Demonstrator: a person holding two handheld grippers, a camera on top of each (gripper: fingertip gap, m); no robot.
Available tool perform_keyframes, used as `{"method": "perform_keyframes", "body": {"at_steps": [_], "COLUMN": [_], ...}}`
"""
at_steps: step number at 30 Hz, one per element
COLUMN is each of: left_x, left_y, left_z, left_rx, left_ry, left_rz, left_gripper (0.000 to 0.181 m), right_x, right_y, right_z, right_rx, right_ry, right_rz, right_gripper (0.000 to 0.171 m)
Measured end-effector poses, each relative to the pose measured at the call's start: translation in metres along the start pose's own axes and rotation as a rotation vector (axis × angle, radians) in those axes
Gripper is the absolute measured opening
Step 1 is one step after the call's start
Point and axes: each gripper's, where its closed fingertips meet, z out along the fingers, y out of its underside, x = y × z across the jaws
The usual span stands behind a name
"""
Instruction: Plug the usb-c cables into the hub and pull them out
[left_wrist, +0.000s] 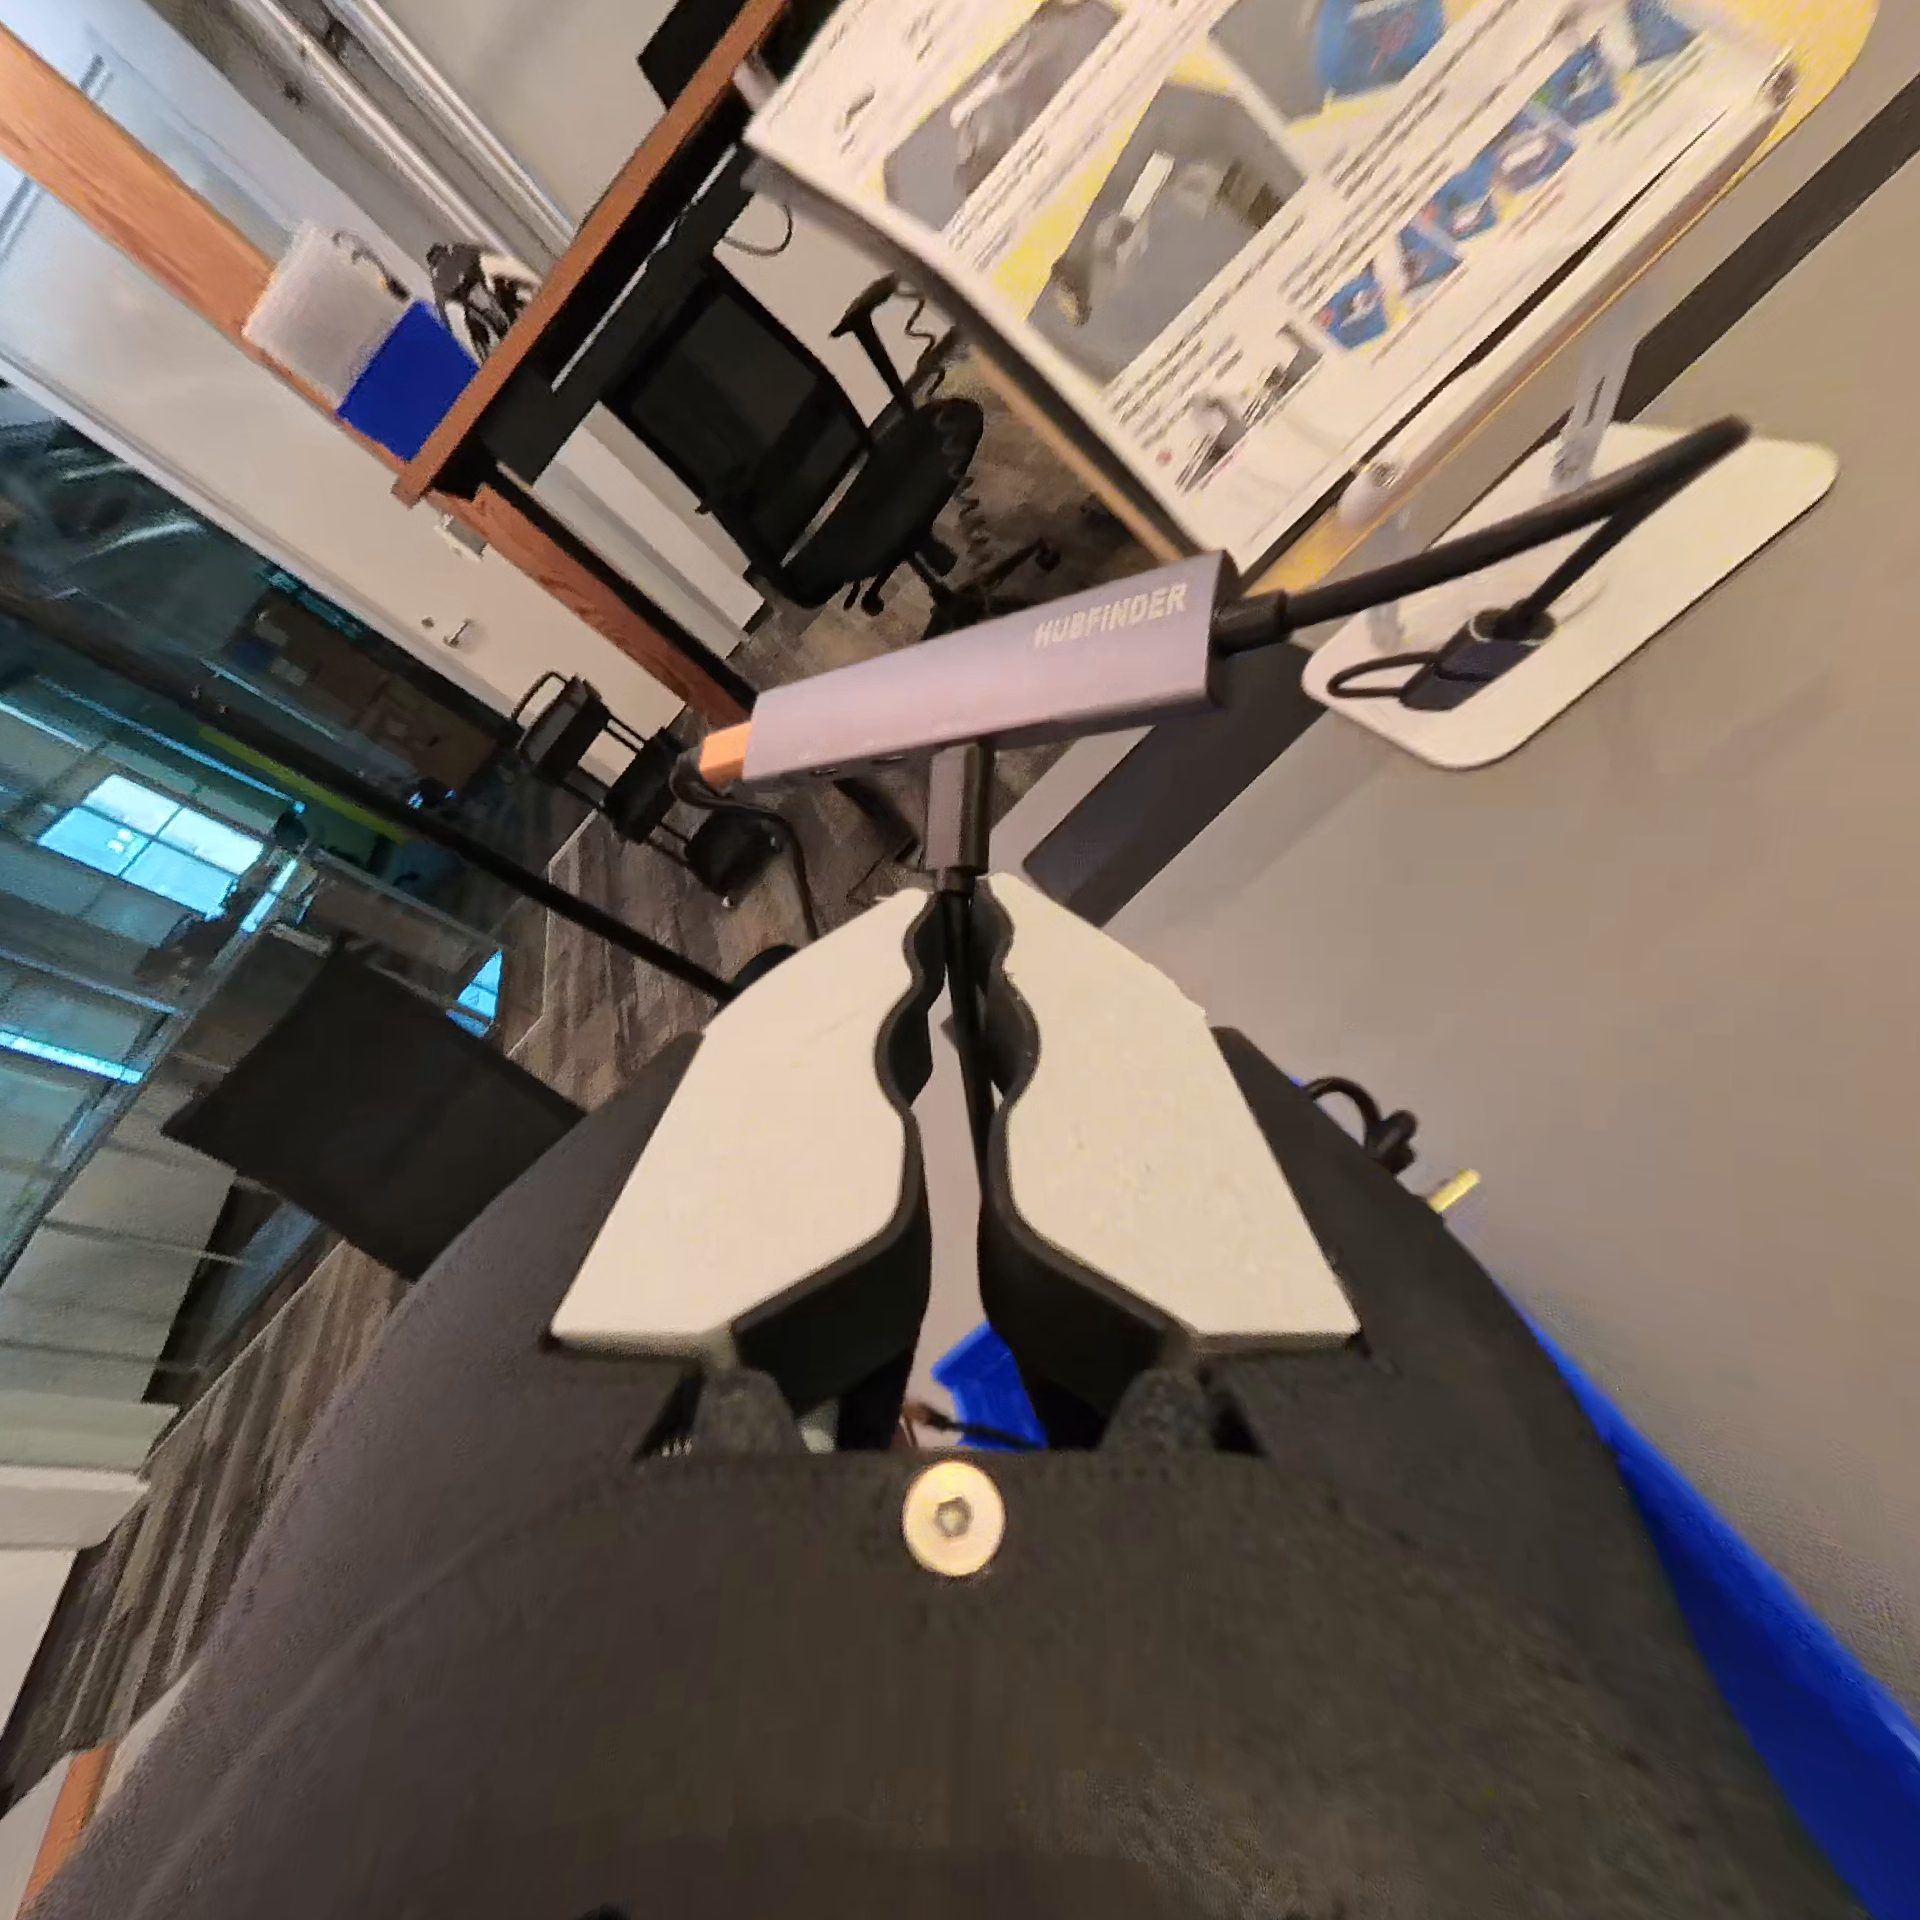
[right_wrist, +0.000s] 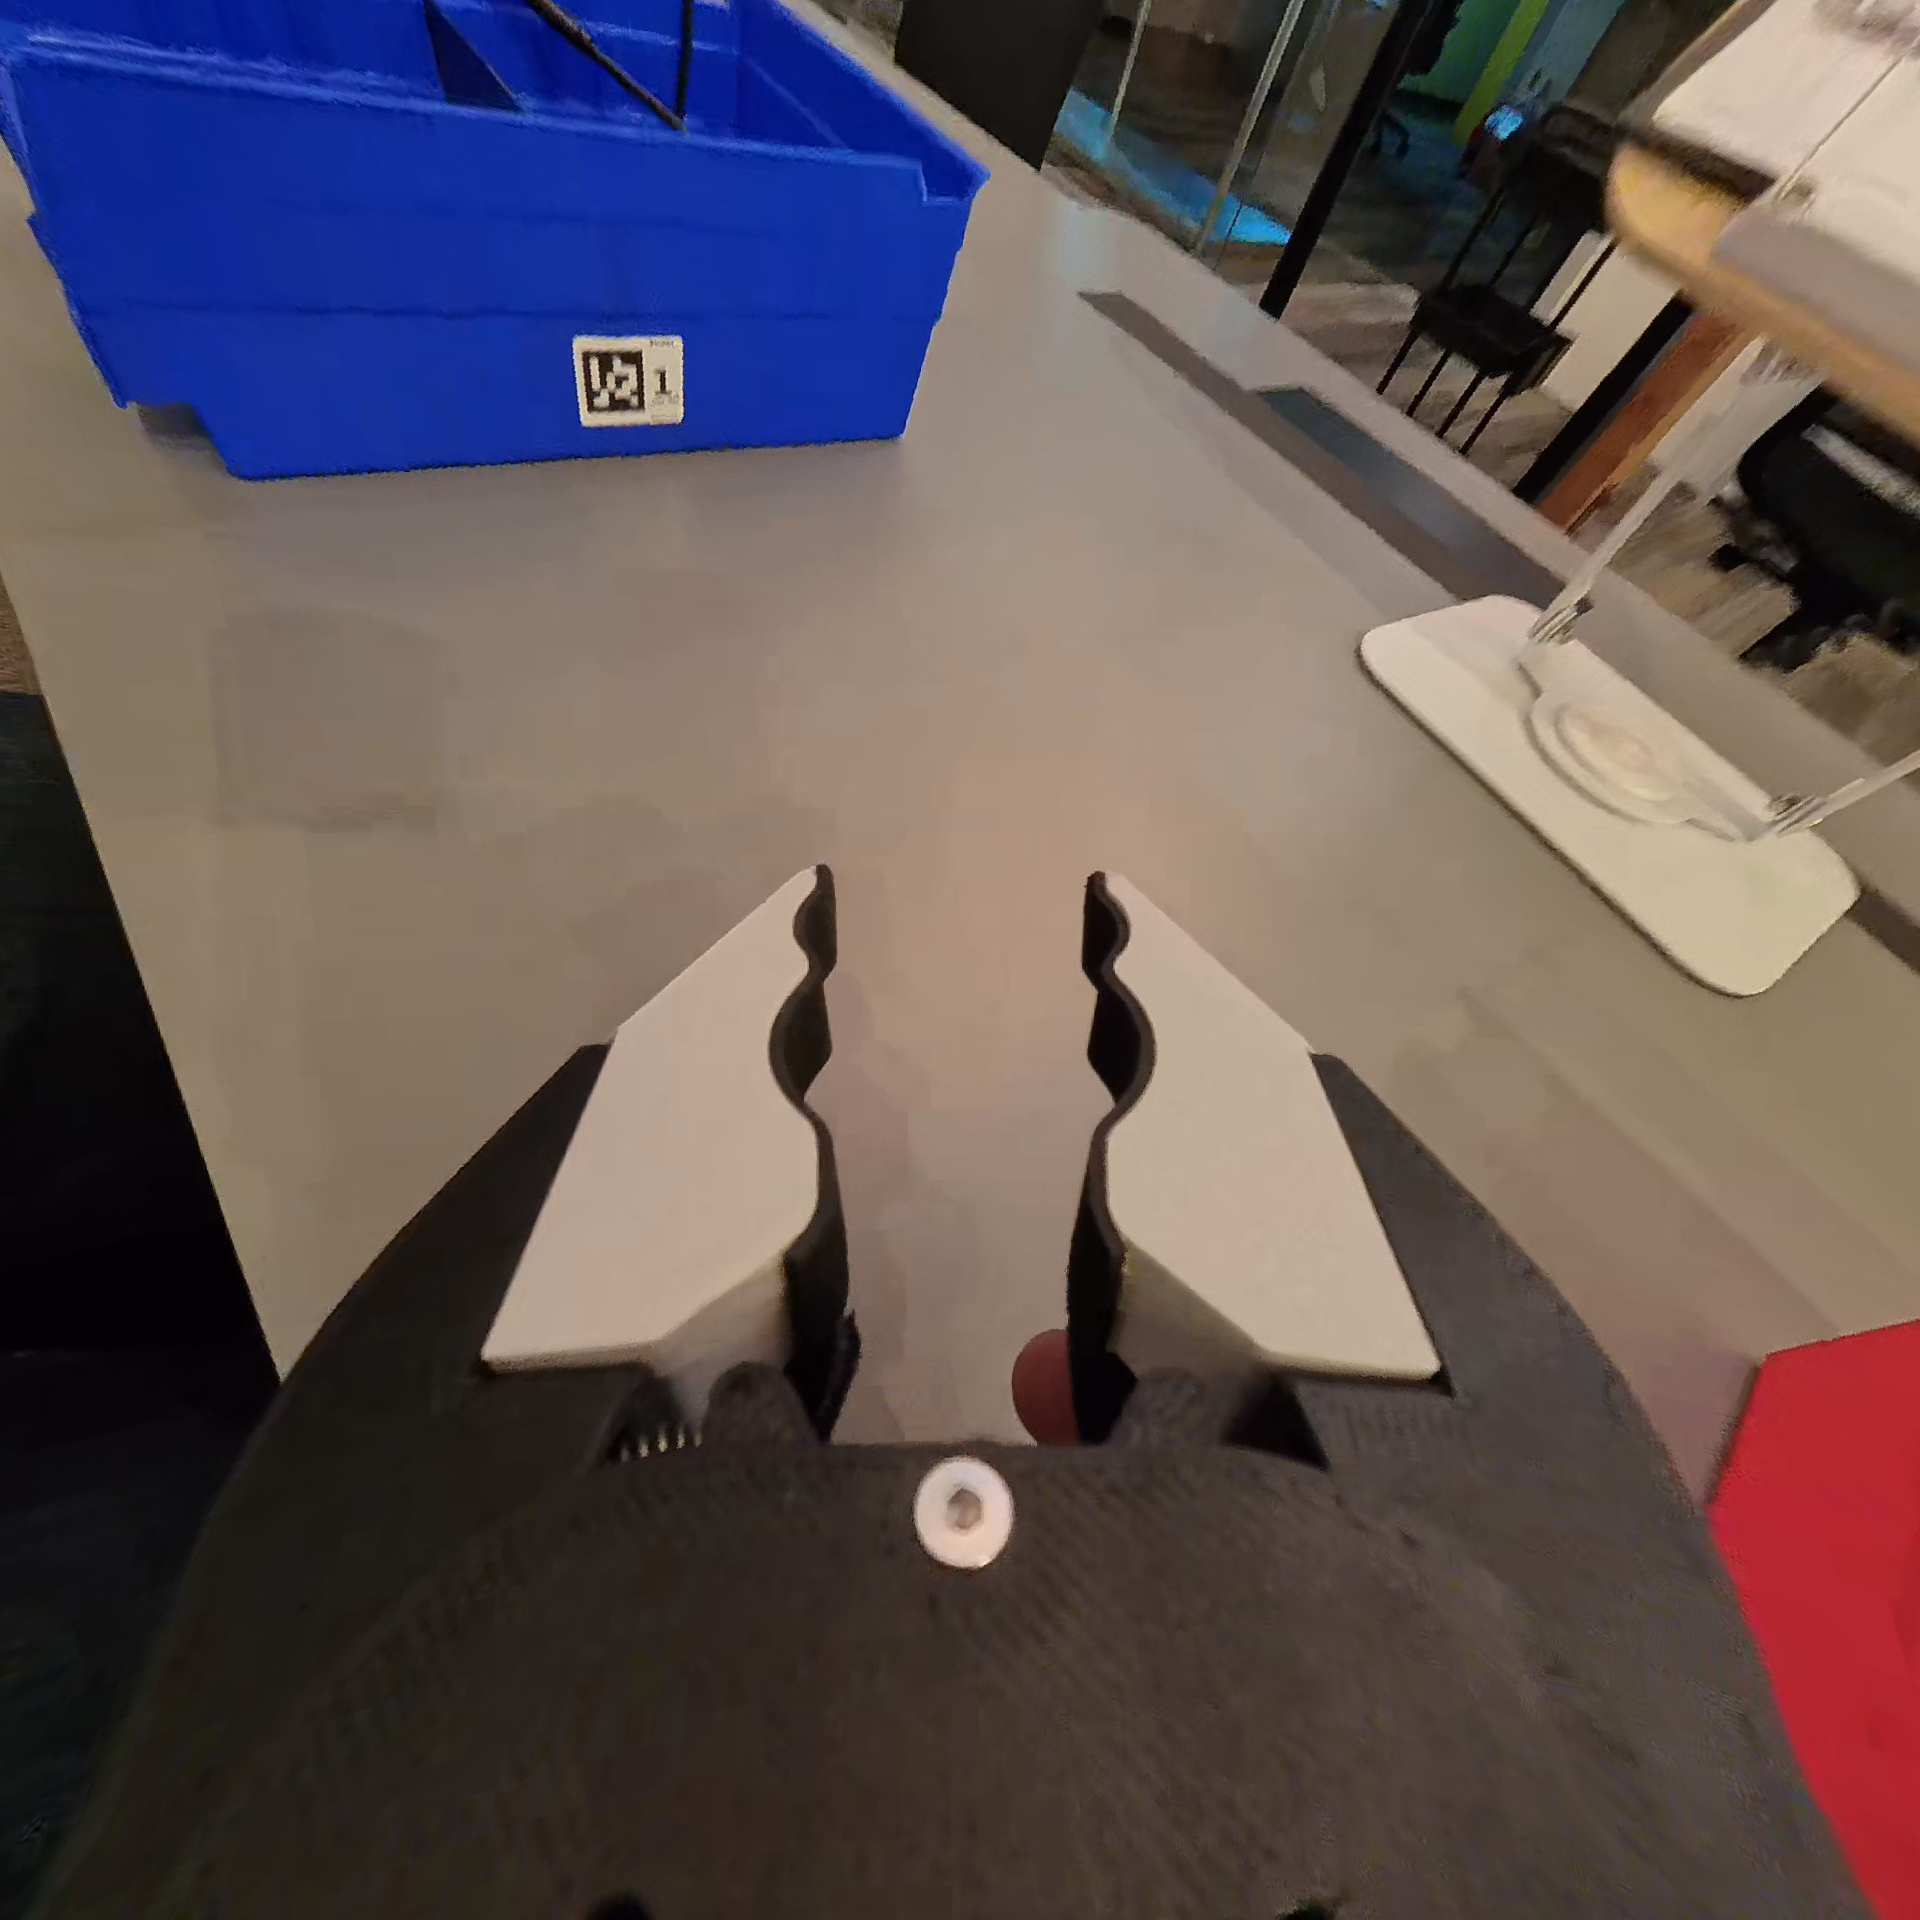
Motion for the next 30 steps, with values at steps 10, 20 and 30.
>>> {"method": "perform_keyframes", "body": {"at_steps": [10, 20, 30], "left_x": [0.120, 0.252, 0.302], "left_y": [-0.069, -0.058, -0.035], "left_z": [0.024, 0.051, 0.046], "left_rx": [0.056, -0.026, -0.095], "left_ry": [0.244, 0.471, 0.571], "left_rz": [-0.001, -0.015, -0.025], "left_gripper": [0.004, 0.004, 0.004], "right_x": [0.038, 0.069, 0.074], "right_y": [-0.103, -0.118, -0.086], "right_z": [-0.063, -0.048, 0.002], "right_rx": [0.220, 0.069, -0.129], "right_ry": [0.299, 0.433, 0.473], "right_rz": [-0.297, -0.606, -0.824], "right_gripper": [0.050, 0.050, 0.036]}}
